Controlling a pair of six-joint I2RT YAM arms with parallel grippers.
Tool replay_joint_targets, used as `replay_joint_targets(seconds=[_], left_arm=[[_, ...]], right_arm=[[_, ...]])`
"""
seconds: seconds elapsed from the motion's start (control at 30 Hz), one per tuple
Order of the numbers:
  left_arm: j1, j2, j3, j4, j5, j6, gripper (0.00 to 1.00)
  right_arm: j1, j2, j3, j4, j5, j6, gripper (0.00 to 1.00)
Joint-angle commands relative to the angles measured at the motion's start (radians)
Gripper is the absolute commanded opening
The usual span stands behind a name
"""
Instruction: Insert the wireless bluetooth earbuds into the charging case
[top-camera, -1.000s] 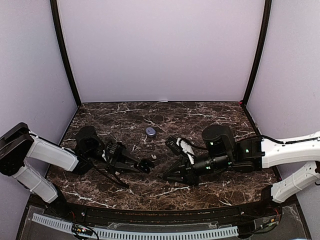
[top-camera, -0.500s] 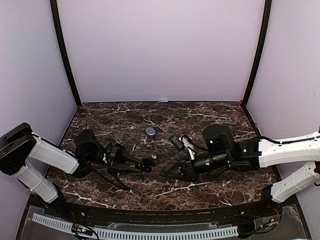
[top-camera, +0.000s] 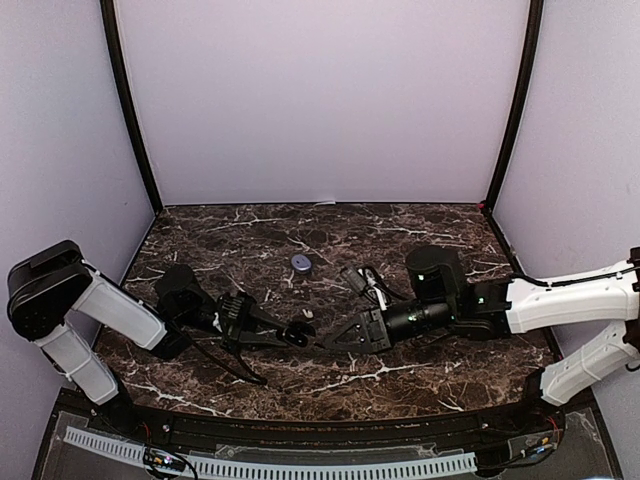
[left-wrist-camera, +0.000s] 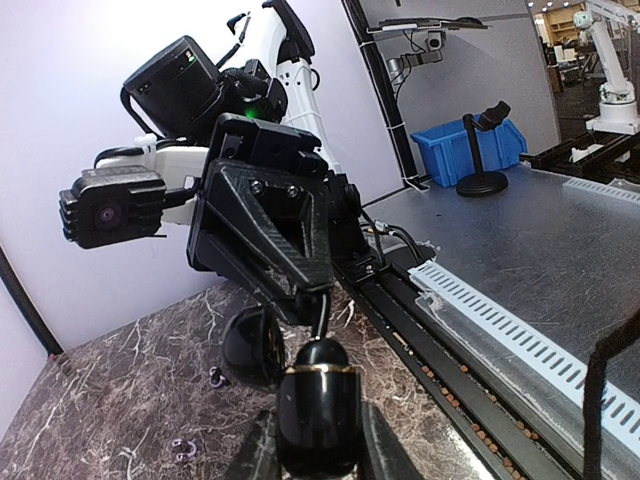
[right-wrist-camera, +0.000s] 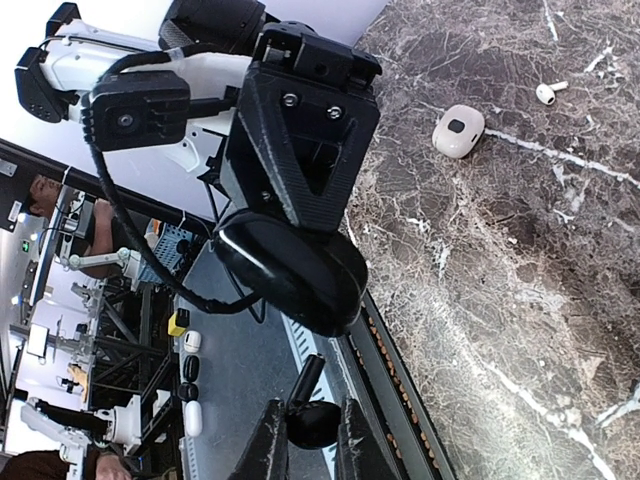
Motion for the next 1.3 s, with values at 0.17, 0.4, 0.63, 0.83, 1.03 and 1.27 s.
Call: replay_joint_targets(seconds=[0.17, 0.4, 0.63, 0.83, 1.03, 1.27], left_arm=[[-0.025, 0.019, 0.021, 0.047, -0.017, 0.026, 0.00], [-0.033, 0.007, 0.022, 0.018, -0.024, 0.040, 0.00], [-0.042, 0.001, 0.021, -0.019, -0.044, 0.063, 0.00], [-0.045, -0.007, 0.022, -0.049, -0.060, 0.081, 0.00], [-0.046, -0.008, 0.017, -0.047, -0.058, 0.089, 0.00], [-0.049, -0.011, 0.017, -0.058, -0.069, 0.100, 0.00]], right_arm=[[-0.008, 0.039, 0.026, 0.107, -0.018, 0.031, 0.00], [-0.008, 0.057, 0.030, 0.114, -0.015, 0.035, 0.00], [-0.008, 0.066, 0.046, 0.060, 0.023, 0.029, 0.00], [-0.008, 0.075, 0.070, -0.052, 0.090, 0.015, 0.00], [-0.008, 0.082, 0.062, -0.068, 0.113, 0.032, 0.00], [-0.008, 0.102, 0.071, -0.063, 0.143, 0.073, 0.00]])
